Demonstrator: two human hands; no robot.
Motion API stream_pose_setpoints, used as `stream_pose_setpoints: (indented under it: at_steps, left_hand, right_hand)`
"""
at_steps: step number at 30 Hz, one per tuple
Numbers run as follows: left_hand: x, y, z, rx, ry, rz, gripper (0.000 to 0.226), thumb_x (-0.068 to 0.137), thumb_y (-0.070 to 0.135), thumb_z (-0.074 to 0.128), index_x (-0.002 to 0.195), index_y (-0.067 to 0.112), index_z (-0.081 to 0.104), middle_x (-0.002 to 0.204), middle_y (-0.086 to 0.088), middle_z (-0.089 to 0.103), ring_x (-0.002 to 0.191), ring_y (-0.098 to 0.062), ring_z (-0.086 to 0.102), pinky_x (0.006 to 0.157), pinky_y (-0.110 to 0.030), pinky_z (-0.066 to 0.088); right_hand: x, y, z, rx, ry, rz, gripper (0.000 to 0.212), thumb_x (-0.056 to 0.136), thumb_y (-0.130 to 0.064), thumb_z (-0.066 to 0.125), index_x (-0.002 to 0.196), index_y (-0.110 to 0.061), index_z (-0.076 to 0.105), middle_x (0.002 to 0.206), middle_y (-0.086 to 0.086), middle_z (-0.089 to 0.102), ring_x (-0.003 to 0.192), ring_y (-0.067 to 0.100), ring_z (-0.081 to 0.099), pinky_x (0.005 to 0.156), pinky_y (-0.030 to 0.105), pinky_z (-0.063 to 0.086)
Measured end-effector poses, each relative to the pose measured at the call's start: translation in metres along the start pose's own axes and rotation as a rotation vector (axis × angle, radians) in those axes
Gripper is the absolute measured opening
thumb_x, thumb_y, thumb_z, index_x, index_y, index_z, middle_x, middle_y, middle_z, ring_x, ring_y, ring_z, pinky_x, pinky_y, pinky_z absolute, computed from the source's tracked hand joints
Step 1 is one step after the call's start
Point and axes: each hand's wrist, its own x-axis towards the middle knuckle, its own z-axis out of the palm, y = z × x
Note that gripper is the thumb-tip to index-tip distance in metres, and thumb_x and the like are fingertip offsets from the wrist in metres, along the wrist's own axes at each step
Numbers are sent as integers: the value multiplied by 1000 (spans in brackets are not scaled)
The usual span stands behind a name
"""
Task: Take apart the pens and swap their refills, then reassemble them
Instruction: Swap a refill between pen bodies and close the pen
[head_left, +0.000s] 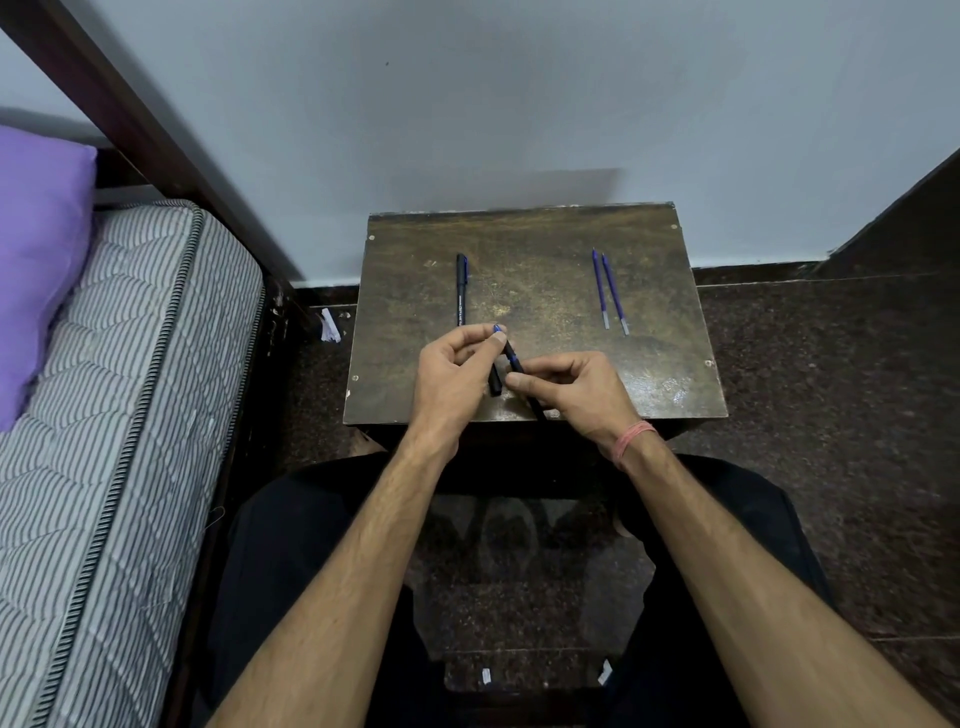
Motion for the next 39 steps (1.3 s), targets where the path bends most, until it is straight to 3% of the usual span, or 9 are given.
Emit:
stream_pose_setpoints:
  at_steps: [6,11,16,19,22,27,30,34,39]
  left_hand:
    - [2,0,-2,-2,-45,-24,14,105,20,71,104,21,85,97,0,86,51,4,63,51,-7,46]
    - [3,-7,-7,19,-78,-46,16,108,26,71,106,26,87,92,-4,75,51,-7,43,48,-24,36]
    - [-1,-13,-8,-19,-81,-5,10,100,30,85,107,24,86,78,6,79,50,2,51,48,-13,41]
    - [1,-16,-7,-71,-55,-24,18,98,23,86,115,18,82,87,-1,84,58,-1,59,51,-14,44]
    - [3,-18,-10,-86,-59,-50,23,99,23,85,120,15,79,105,-7,87,72,-9,64,51,-14,47]
    - [9,-20,-18,-94,-219,-32,17,104,22,73,118,21,82,120,-7,85,63,0,67,52,-14,49]
    - [11,-19,-23,-78,-235,-66,20,101,30,76,118,25,86,107,2,85,53,-1,57,55,-17,52]
    - [14,-19,-24,-144,-210,-140,45,91,60,85,114,21,87,73,9,72,49,-2,48,56,-18,51]
    - [13,-18,-16,-138,-105,-159,10,97,31,87,102,23,87,87,2,81,51,-2,55,50,-13,46]
  right_hand:
    - [1,1,4,-4,15,-3,21,88,-23,95,107,-16,90,101,6,88,103,30,84,102,58,64]
    - [1,1,6,-45,52,14,25,84,-30,98,104,-17,90,96,5,87,100,31,84,101,58,64]
    - [1,-3,10,-31,65,19,22,80,-29,100,97,-18,90,91,9,87,100,41,82,97,57,64]
    - [0,-4,11,-22,70,33,25,79,-27,101,97,-14,90,92,13,86,94,34,83,90,49,63]
    - [-1,-7,12,-21,82,42,27,79,-26,101,99,-12,89,93,14,86,95,37,83,94,53,64]
    - [-4,-10,11,-37,68,16,20,85,-23,97,101,-14,90,93,7,87,99,31,84,96,46,64]
    - [-5,-11,12,-32,67,6,15,85,-22,96,98,-17,90,90,3,87,95,28,85,89,38,66]
    - [-5,-10,13,-54,71,14,20,81,-26,99,97,-18,91,89,2,87,97,29,84,94,41,65]
    - [-2,-7,13,-60,72,27,23,76,-30,102,93,-19,90,85,2,87,86,23,85,83,34,66]
